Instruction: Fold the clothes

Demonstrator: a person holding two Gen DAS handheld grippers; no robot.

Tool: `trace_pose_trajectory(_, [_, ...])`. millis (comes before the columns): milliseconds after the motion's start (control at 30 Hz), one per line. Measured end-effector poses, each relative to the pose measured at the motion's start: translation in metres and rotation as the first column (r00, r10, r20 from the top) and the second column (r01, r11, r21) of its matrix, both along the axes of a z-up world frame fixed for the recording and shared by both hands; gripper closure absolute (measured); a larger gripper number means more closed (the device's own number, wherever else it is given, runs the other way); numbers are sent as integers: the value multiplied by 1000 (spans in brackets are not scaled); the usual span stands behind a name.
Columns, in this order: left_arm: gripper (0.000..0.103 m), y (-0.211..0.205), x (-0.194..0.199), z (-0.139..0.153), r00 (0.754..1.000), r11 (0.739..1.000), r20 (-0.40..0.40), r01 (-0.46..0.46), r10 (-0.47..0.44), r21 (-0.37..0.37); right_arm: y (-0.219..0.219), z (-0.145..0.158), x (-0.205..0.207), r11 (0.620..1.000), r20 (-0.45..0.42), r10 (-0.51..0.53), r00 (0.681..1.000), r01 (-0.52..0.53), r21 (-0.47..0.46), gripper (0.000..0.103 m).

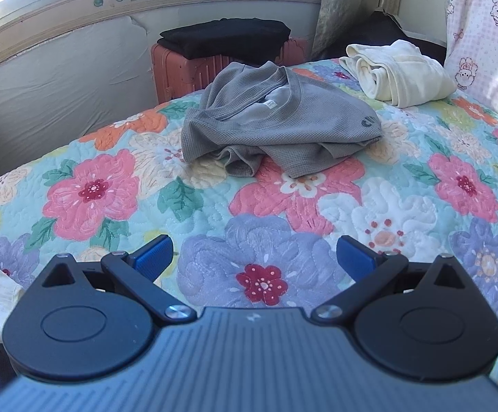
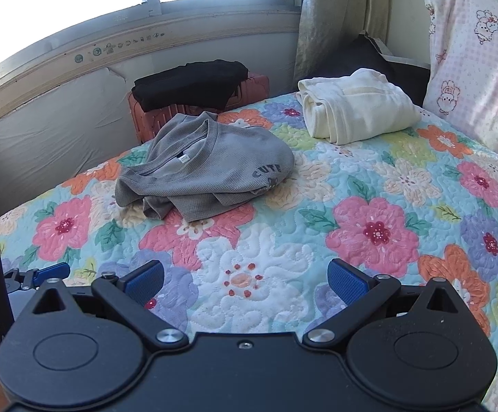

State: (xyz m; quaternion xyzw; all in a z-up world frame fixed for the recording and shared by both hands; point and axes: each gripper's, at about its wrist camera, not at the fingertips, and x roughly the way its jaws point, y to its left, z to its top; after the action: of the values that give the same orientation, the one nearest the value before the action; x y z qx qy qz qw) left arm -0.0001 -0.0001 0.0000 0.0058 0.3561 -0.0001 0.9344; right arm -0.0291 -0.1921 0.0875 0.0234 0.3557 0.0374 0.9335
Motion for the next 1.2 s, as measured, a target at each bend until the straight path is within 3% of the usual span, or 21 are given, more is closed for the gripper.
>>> trace_pose_trajectory(133, [0,-4,-4,2,1000,1000,4,-9,9,9,2,-1,-2,1000,-18,8,1000,-8,-6,0])
trace_pose_trajectory(267, [0,6,0,0,999,998,-32,-25,23,-59,0,4,-3,1000,-29,9,1000,-9,-7,0])
trace_pose_trajectory(400, [0,5,2,0,999,998,-40,-7,4,-68,-1,5,-5,1000,-26,8,1000,-8,-3,0])
trace_pose_trajectory(700, [0,-8,1,-2,999,1000,-34,0,1,15,1,2,-4,1000,-38,13,999,-13,-12,0])
trace_pose_trajectory(1200, [0,-8,5,-6,997,1000,-79,3,-2,7,1,-9,-3,1000,-76,7,997,-9,-22,0])
